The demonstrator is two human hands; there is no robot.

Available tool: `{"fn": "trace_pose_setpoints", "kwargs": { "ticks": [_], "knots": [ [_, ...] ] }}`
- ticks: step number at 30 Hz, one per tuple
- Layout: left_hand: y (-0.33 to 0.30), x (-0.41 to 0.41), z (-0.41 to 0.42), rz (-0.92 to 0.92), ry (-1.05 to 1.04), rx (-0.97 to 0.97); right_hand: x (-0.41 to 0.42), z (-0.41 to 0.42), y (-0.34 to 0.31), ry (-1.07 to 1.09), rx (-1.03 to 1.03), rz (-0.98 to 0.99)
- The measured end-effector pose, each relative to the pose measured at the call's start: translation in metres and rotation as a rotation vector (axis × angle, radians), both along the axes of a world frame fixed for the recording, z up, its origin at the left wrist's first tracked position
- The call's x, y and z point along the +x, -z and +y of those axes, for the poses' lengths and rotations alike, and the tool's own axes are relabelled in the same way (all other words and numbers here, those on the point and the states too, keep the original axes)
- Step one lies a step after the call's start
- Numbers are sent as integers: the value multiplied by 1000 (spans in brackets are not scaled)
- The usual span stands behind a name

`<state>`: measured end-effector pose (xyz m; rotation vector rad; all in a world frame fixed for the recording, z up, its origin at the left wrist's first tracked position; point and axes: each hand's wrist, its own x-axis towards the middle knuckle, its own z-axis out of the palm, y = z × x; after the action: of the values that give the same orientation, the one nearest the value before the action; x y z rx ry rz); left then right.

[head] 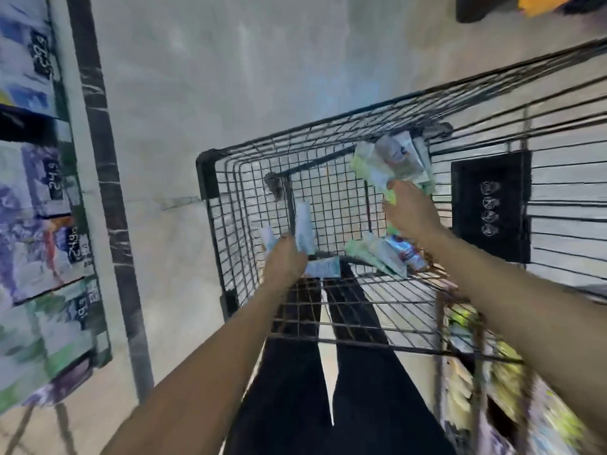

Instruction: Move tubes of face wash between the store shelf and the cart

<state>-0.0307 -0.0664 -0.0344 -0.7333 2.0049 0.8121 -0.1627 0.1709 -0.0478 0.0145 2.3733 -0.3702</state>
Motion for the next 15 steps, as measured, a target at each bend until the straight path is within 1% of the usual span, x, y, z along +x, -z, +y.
{"fn": "trace_pose_setpoints", "kwargs": {
  "ticks": [2, 6, 10, 13, 15],
  "knots": [
    [31, -11, -3, -17, -14, -21, -13, 5, 37, -41, 6, -22],
    [79, -36, -3, 95, 107, -27, -38, 7, 95, -81, 26, -14],
    [118, -60, -6, 172, 326, -28, -45, 8, 134, -135, 75, 29],
    [133, -72, -10, 129, 546, -62, -39, 9, 153, -112, 90, 91],
    [136, -80, -14, 111, 631, -79, -32, 11, 161, -73, 81, 100]
  ]
}}
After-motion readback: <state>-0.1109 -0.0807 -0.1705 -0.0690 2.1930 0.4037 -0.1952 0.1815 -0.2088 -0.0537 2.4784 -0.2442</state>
